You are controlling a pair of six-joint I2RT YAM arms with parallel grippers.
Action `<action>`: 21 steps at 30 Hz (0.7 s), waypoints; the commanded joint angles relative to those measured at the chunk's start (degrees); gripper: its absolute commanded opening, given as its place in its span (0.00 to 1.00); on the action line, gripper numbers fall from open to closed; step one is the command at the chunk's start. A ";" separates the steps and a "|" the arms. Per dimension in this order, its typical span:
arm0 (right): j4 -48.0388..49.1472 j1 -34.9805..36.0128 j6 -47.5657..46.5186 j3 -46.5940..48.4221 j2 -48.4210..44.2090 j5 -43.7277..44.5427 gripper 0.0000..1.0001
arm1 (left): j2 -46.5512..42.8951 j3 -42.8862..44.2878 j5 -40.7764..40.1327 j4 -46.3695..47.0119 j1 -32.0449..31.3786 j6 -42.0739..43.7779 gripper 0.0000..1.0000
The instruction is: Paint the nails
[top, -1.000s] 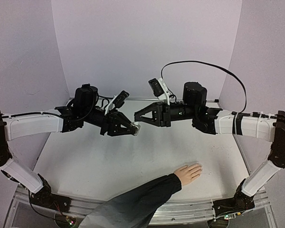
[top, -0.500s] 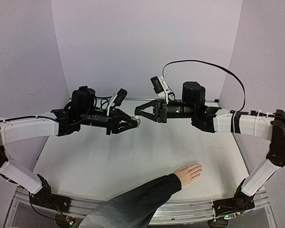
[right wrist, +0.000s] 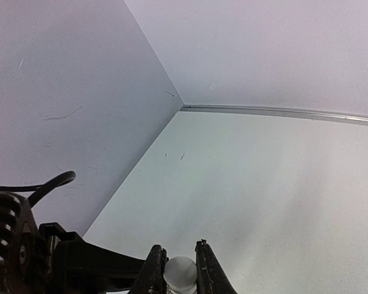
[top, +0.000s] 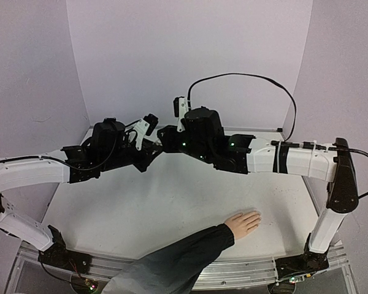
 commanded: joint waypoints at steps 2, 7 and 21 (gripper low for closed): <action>-1.38 1.58 -6.08 1.52 -3.68 -9.19 0.30 | -2.50 -0.78 -3.06 2.94 2.78 1.21 0.00; -1.62 -4.41 -10.68 -3.39 -9.46 -26.94 0.67 | -3.10 -1.74 6.15 2.95 2.86 2.07 0.00; -7.54 -11.90 -13.70 -9.22 -13.16 -52.63 0.80 | -2.03 -0.88 37.90 2.95 2.87 4.66 0.00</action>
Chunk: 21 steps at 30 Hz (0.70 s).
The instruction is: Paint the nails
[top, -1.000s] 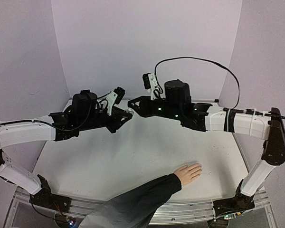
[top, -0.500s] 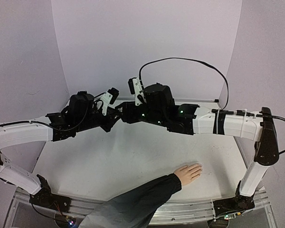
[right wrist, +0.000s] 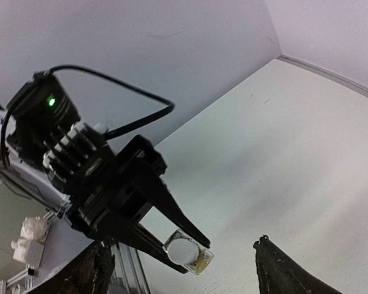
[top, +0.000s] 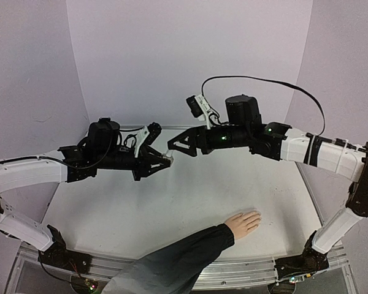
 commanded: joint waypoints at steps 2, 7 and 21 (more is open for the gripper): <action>1.61 0.72 -5.22 -1.99 -0.96 -12.64 0.77 | -0.45 1.98 15.15 2.93 -0.15 0.24 0.00; 4.78 0.69 -6.12 -2.95 -0.08 -16.45 0.48 | 0.67 3.89 22.92 2.92 -0.15 -1.06 0.00; 7.20 0.72 -6.27 -5.15 -0.05 -18.95 0.25 | 3.16 5.84 24.10 2.97 -0.15 -1.61 0.00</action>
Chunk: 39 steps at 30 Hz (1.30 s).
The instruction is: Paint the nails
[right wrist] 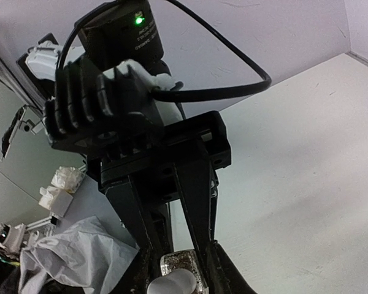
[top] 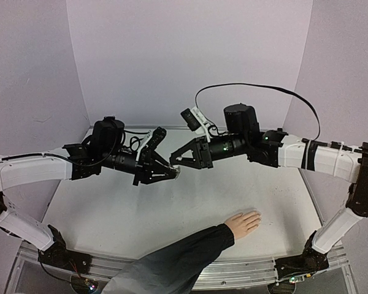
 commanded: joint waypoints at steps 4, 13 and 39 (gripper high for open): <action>3.01 -0.01 -0.50 0.10 -0.30 -1.19 0.06 | 1.07 4.03 -1.84 2.90 -0.16 -0.34 0.00; -5.03 4.33 8.76 5.61 3.22 36.06 0.00 | -0.09 2.38 -52.57 1.93 -0.41 -1.97 0.00; 4.90 -3.35 0.91 -1.32 -1.48 2.52 0.86 | 3.75 4.05 3.76 2.78 8.62 -11.35 0.00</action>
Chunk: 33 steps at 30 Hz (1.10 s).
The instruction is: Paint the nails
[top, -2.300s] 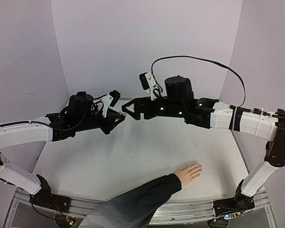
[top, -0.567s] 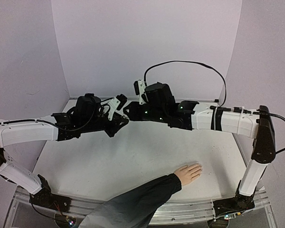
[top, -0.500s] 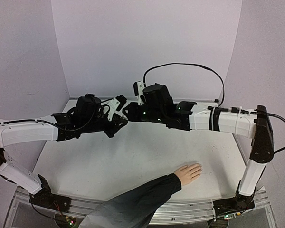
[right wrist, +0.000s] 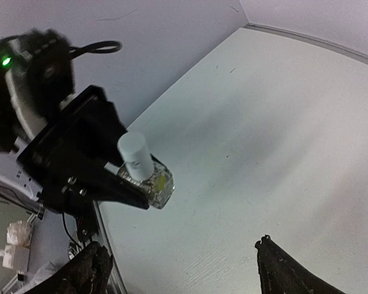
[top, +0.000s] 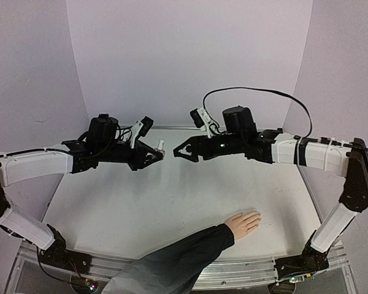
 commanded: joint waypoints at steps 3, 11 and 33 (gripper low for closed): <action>9.35 0.31 -4.94 -3.56 -7.44 -17.61 0.81 | 4.19 6.31 37.63 7.29 1.39 -8.27 0.00; 15.92 0.38 -1.49 -3.57 -6.36 -26.13 0.50 | 4.53 7.59 45.19 9.35 -1.44 -8.90 0.00; 20.62 0.47 0.06 -4.12 -3.98 -31.09 0.08 | 7.34 9.78 44.13 9.67 -2.40 -8.92 0.00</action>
